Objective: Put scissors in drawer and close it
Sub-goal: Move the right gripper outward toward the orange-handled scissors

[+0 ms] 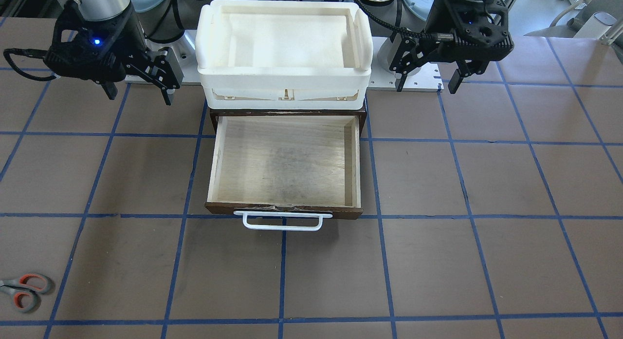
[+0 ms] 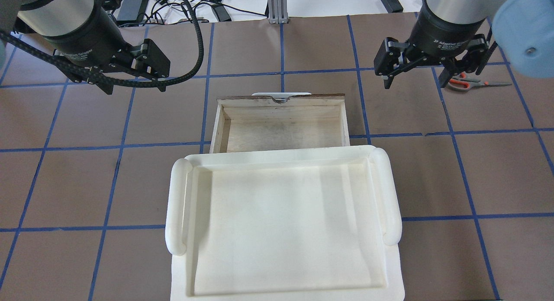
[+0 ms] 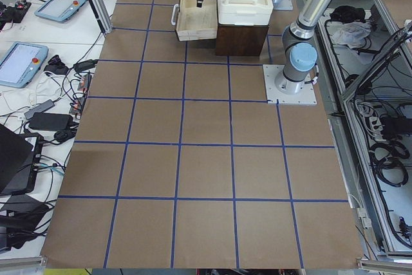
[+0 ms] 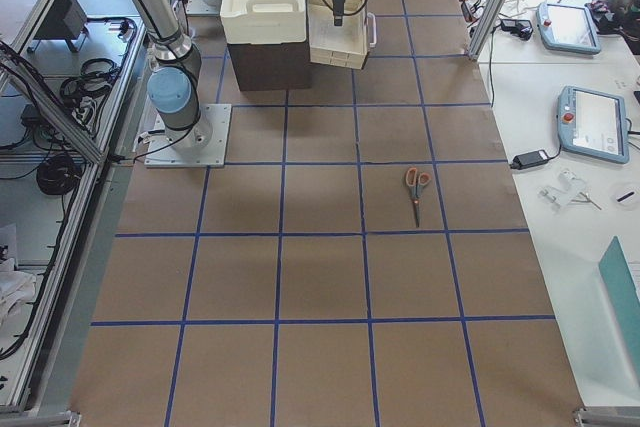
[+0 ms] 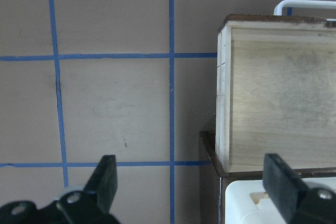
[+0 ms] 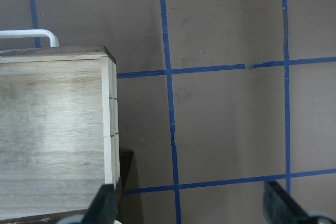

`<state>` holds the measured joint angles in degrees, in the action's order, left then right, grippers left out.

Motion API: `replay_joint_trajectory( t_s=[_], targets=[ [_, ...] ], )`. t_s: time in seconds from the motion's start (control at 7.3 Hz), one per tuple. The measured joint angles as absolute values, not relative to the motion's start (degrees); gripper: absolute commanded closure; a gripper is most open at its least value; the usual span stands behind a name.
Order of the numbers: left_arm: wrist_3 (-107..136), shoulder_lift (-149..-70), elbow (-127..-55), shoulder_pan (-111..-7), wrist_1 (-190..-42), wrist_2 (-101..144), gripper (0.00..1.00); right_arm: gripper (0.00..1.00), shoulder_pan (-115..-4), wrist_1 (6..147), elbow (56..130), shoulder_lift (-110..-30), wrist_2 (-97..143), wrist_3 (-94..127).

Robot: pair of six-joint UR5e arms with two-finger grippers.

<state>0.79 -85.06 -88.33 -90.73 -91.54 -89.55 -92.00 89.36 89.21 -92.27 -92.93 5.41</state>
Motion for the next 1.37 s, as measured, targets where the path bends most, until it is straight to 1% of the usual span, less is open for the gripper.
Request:
replay_joint_trajectory(
  t_s=[0.27, 0.55, 0.69, 1.1, 1.37],
  targets=[
    [0.79, -84.69, -88.33, -90.81, -91.6, -89.47, 0.0, 0.0, -92.02, 89.72, 89.21, -92.16, -92.85, 3.93],
    [0.79, -84.51, -88.33, -90.94, -91.68, -89.54, 0.0, 0.0, -91.61, 91.35, 89.24, -91.79, -93.0, -4.36],
    [0.79, -84.43, -88.33, -90.95, -91.75, -89.58, 0.0, 0.0, -90.06, 93.26, 89.26, -91.41, -93.21, -12.22],
    [0.79, -84.37, -88.4, -90.97, -91.83, -89.67, 0.0, 0.0, -78.42, 96.27, 89.22, -90.33, -92.46, -39.62],
    [0.79, -83.86, -88.45, -90.93, -92.19, -89.78, 0.0, 0.0, -74.08, 100.65, 89.21, -86.7, -92.51, -54.64]
  ],
)
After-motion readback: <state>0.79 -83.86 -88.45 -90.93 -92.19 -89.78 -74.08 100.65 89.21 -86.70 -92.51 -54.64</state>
